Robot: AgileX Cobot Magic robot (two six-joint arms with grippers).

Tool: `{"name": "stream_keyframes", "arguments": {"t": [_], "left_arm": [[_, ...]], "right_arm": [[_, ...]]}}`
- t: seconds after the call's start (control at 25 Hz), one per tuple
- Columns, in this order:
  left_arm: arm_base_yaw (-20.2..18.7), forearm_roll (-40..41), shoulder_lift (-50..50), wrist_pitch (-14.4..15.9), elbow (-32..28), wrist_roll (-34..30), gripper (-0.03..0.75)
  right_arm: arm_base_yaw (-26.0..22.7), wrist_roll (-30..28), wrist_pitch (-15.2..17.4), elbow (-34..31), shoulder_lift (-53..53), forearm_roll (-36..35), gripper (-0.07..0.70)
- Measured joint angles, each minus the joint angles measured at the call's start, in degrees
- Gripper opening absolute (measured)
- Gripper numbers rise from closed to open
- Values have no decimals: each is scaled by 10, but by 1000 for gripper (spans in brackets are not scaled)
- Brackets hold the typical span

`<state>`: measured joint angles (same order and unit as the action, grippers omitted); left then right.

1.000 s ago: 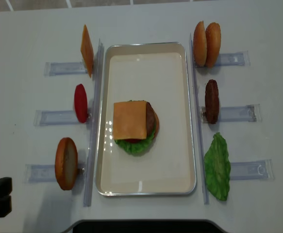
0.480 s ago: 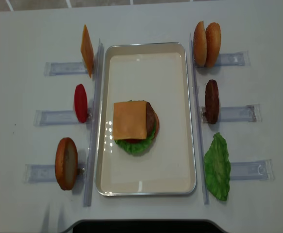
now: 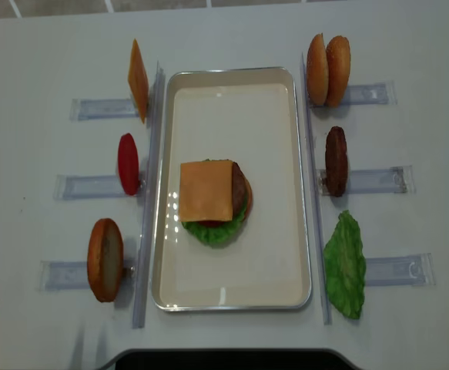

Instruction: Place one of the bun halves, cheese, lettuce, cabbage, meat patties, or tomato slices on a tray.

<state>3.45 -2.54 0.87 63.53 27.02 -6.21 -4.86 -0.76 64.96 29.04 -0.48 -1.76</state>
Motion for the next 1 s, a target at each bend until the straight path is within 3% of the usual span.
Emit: {"name": "stream_keyframes", "arguments": {"t": [1.0], "left_arm": [[0,-2,0,0,0,0,283]], "right_arm": [[0,0,0,0,0,0,290]]}}
